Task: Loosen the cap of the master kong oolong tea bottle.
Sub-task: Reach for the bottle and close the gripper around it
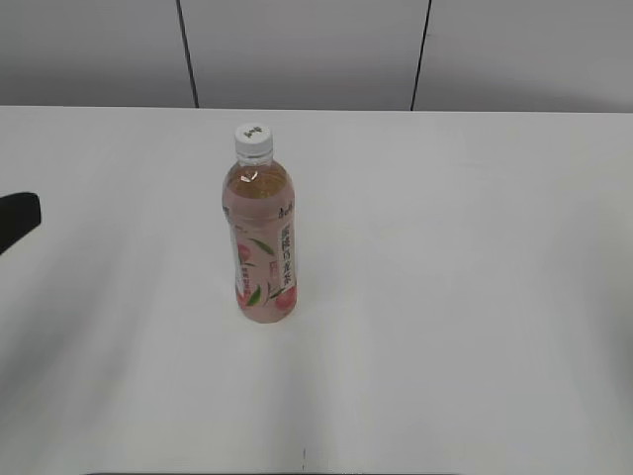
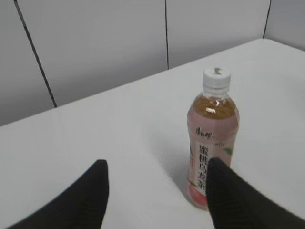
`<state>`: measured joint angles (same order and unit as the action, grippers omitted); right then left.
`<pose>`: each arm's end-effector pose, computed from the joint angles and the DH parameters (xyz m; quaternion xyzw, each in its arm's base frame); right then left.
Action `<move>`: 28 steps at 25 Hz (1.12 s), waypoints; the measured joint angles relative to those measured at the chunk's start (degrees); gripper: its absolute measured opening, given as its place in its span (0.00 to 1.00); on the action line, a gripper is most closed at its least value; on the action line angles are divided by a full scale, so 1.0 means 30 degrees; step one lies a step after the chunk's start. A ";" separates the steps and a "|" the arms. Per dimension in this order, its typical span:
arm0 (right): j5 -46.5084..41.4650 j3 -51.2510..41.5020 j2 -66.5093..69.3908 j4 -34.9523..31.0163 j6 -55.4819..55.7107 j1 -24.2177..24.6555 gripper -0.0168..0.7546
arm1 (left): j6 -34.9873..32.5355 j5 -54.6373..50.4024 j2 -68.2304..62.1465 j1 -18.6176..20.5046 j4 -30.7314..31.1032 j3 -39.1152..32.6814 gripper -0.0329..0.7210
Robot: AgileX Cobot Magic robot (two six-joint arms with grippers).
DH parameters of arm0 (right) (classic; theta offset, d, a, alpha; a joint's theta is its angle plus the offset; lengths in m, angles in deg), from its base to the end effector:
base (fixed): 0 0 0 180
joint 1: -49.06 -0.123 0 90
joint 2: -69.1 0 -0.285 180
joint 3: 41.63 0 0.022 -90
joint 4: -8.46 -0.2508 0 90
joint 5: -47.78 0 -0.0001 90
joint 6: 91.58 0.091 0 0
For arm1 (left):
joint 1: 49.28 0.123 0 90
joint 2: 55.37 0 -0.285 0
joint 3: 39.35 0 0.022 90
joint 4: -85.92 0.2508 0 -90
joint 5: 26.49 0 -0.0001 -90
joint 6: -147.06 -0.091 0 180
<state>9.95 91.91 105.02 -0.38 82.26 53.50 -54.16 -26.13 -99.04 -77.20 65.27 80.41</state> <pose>0.0938 0.0013 0.3000 0.0162 0.8647 0.0251 0.5014 0.1158 -0.0612 0.2594 0.1927 0.7617 -0.1454 0.6013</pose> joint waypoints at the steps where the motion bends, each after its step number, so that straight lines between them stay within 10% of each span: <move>1: 0.0000 0.0000 0.0000 0.0000 0.0000 0.0000 0.61 | 0.0976 0.0409 0.0000 0.0000 0.0931 0.0000 0.58; 7: 0.0000 0.0000 0.0000 -0.0006 0.0000 0.0000 0.61 | 0.4884 0.4313 0.0000 0.0000 0.5664 -0.0216 0.58; 15: 0.0000 0.0000 0.0000 -0.0022 0.0000 0.0000 0.61 | 0.5296 0.8780 -0.1189 -0.0006 0.7098 -0.2740 0.58; 28: 0.0002 0.0000 0.0000 -0.0022 0.0000 0.0000 0.61 | 0.7399 1.6076 -1.2853 -0.0006 1.2131 -0.2644 0.58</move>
<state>9.96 91.91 105.02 -0.44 82.26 53.50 -31.96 22.10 -137.60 -77.21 101.66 72.47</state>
